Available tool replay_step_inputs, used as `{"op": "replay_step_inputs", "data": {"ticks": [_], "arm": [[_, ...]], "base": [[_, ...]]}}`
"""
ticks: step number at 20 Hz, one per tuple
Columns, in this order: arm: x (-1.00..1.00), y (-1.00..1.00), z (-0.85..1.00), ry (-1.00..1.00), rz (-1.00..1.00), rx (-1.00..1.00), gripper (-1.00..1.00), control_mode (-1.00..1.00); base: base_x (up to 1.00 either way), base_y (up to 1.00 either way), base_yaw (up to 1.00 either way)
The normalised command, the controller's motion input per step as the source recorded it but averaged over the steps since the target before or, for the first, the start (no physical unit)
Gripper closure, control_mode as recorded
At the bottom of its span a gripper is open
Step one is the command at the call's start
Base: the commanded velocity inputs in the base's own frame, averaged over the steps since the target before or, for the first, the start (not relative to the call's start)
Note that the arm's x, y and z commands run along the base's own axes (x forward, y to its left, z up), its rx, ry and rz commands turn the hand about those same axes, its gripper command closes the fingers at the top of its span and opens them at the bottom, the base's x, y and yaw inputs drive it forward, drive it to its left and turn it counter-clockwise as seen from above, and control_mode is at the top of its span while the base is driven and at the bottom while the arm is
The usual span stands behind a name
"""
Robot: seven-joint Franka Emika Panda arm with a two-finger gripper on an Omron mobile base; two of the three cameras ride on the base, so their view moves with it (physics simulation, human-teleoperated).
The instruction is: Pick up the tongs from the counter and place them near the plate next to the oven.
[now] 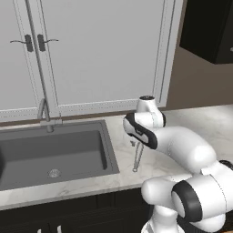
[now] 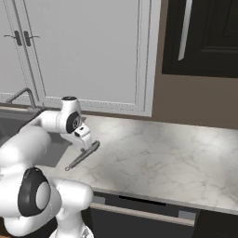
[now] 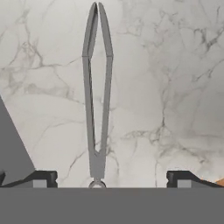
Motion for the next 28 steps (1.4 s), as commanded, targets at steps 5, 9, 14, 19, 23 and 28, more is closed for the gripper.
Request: {"op": "replay_step_inputs", "data": {"ticks": [5,9,14,19,23,28], "arm": [[0.24,0.0,-0.46,0.0,-0.03,0.0,-1.0,-1.0],[0.22,0.0,-0.42,0.0,-0.02,0.0,-1.0,-1.0],[0.16,0.0,-0.34,0.0,-0.02,0.0,-1.0,-1.0],[0.09,0.0,-0.34,0.0,-0.02,0.0,-1.0,-1.0],[0.05,0.0,-0.42,0.0,-0.02,0.0,-1.0,-1.0],[0.09,0.0,-0.45,0.0,-0.01,0.0,-1.0,-1.0]], "base": [[0.0,0.0,0.0],[0.0,0.0,0.0],[0.0,0.0,0.0],[0.0,0.0,0.0],[0.0,0.0,0.0],[0.0,0.0,0.0]]}}
